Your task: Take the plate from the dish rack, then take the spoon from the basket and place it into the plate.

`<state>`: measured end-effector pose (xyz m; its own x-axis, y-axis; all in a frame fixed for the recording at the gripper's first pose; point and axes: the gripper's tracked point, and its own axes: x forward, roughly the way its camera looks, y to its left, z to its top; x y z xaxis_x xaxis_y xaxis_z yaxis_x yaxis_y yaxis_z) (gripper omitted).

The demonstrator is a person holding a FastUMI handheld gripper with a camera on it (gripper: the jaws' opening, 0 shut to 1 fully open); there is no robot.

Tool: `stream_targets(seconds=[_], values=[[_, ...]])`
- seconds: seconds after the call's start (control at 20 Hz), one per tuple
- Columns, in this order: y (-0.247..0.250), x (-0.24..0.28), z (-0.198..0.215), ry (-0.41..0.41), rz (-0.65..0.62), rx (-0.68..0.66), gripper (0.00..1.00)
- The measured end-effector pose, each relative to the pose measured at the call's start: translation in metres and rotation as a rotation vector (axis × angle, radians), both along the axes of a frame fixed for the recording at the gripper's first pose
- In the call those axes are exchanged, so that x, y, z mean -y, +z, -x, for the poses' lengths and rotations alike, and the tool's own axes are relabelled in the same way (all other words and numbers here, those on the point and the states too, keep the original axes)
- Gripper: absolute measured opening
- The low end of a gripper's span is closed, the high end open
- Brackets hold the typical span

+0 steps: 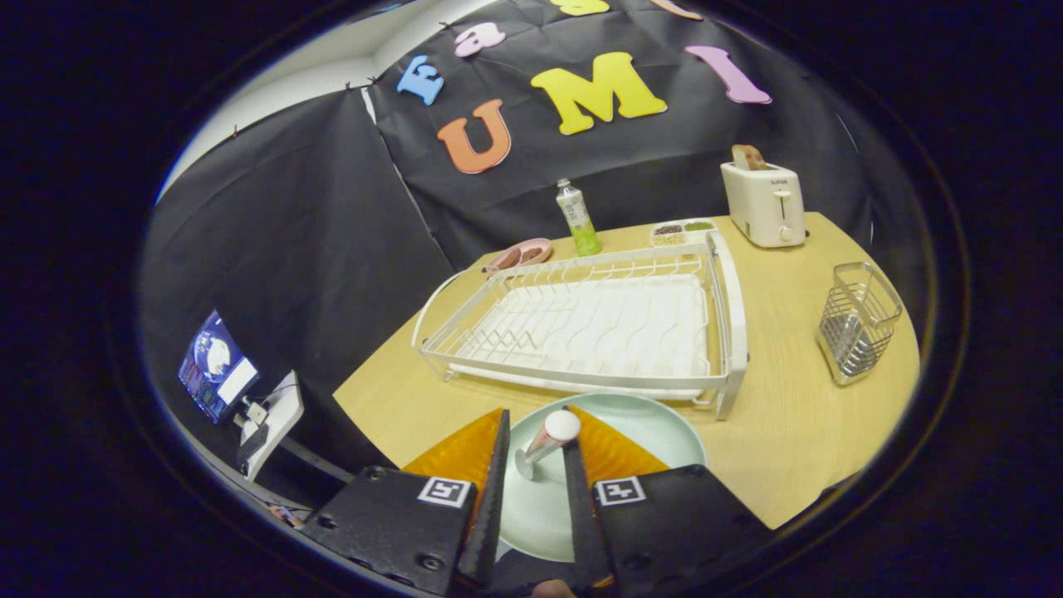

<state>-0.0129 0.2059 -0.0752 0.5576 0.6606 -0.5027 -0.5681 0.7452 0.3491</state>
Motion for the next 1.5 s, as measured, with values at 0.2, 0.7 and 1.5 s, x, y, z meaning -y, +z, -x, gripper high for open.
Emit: stream_targets(seconds=[0.2,0.7,1.5], values=[[0.011,0.017,-0.016,-0.082,0.039,0.097,0.82],[0.063,0.072,-0.025,-0.285,0.044,0.347,0.97],[0.123,0.107,0.036,-0.603,0.090,0.699,1.00]])
